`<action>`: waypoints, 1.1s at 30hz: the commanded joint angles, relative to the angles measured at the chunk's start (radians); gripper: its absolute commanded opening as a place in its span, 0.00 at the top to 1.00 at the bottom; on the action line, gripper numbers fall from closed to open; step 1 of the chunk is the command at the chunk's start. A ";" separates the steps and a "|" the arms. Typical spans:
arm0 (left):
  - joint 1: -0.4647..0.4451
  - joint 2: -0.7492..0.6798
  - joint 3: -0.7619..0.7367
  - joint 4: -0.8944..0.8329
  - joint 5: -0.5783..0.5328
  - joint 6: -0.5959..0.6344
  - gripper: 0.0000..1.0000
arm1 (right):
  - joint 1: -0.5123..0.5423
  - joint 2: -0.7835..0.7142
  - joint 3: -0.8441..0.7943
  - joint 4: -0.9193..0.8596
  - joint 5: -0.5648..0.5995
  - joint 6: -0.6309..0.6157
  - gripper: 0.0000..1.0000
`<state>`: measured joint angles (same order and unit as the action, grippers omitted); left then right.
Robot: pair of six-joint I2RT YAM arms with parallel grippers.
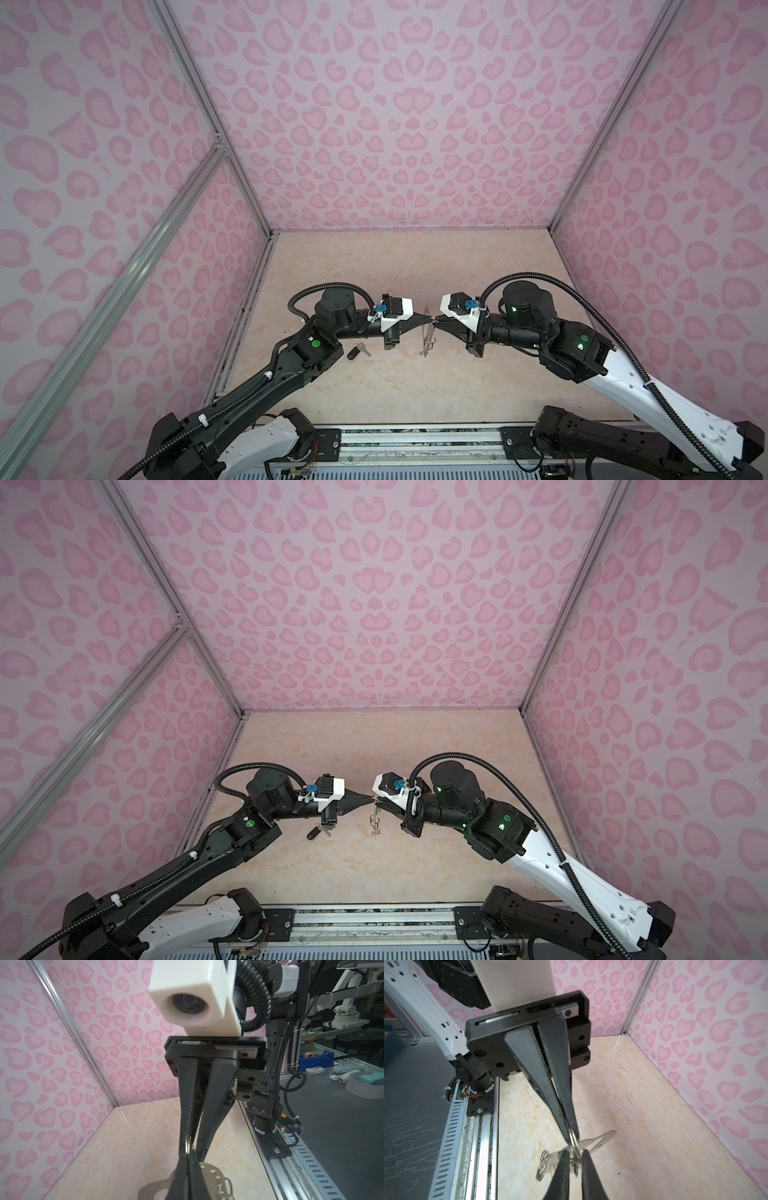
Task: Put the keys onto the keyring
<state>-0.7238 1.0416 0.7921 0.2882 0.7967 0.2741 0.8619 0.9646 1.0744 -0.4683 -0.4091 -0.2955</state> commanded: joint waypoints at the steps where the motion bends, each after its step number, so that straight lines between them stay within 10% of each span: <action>1: 0.001 0.002 0.015 0.001 0.021 0.023 0.97 | 0.002 0.000 -0.008 0.031 -0.026 0.014 0.87; 9: 0.003 -0.006 0.021 -0.048 0.010 0.066 0.97 | -0.001 0.009 -0.007 0.018 -0.044 0.013 1.00; 16: -0.004 -0.006 0.156 -0.369 -0.135 0.288 0.68 | -0.002 0.038 0.036 -0.098 -0.018 0.000 1.00; 33: -0.132 0.067 0.322 -0.688 -0.371 0.571 0.73 | -0.003 0.102 0.115 -0.209 -0.027 -0.025 1.00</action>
<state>-0.8497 1.1000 1.0962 -0.3687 0.4568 0.8127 0.8593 1.0645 1.1858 -0.6815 -0.4236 -0.3111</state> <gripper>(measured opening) 0.278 0.048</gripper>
